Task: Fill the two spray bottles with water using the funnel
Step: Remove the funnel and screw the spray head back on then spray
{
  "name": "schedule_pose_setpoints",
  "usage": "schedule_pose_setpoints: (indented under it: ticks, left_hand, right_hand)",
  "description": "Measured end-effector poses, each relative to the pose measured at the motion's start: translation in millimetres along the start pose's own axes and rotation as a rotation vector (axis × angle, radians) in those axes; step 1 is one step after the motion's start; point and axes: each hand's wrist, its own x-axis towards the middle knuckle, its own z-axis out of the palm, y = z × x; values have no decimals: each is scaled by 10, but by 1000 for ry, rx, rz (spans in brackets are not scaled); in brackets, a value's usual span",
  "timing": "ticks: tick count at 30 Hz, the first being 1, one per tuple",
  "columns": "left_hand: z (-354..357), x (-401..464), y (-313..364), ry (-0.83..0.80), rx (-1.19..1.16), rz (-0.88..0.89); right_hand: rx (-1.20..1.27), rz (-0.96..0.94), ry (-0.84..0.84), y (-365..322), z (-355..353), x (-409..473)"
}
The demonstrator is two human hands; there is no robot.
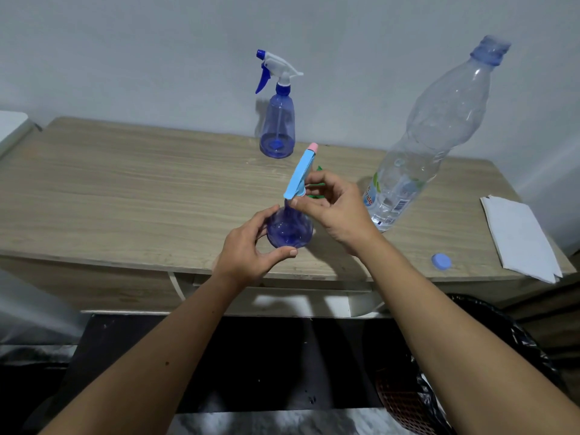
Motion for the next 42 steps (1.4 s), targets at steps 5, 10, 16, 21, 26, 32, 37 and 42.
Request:
schedule_pose_setpoints:
  ticks: [5,10,16,21,26,32,37,42]
  left_hand:
    - [4,4,-4,13,-9,-5]
    - [1,6,-1,14,-7,3]
    - [10,8,17,32,-5,-2]
    - [6,8,18,26,-18,6]
    - [12,7,28,42,-24,-6]
    - [16,8,14,33,-19,5]
    - [24,2,32,43,1,-1]
    - [16,8,24,33,2,1]
  right_hand:
    - [24,39,-86,-19,-78,16]
    - [46,76,37,-12,0,26]
    - [48,60,-70,-49,-79,13]
    - [37,54,4,-27,-62,8]
    - [17,96,-159,-54,-149,55]
    - [-42,35,-30,-50,-55,33]
    - [-35,84,-123,-91,-119,51]
    - [-59,51,-100,-99,-111,26]
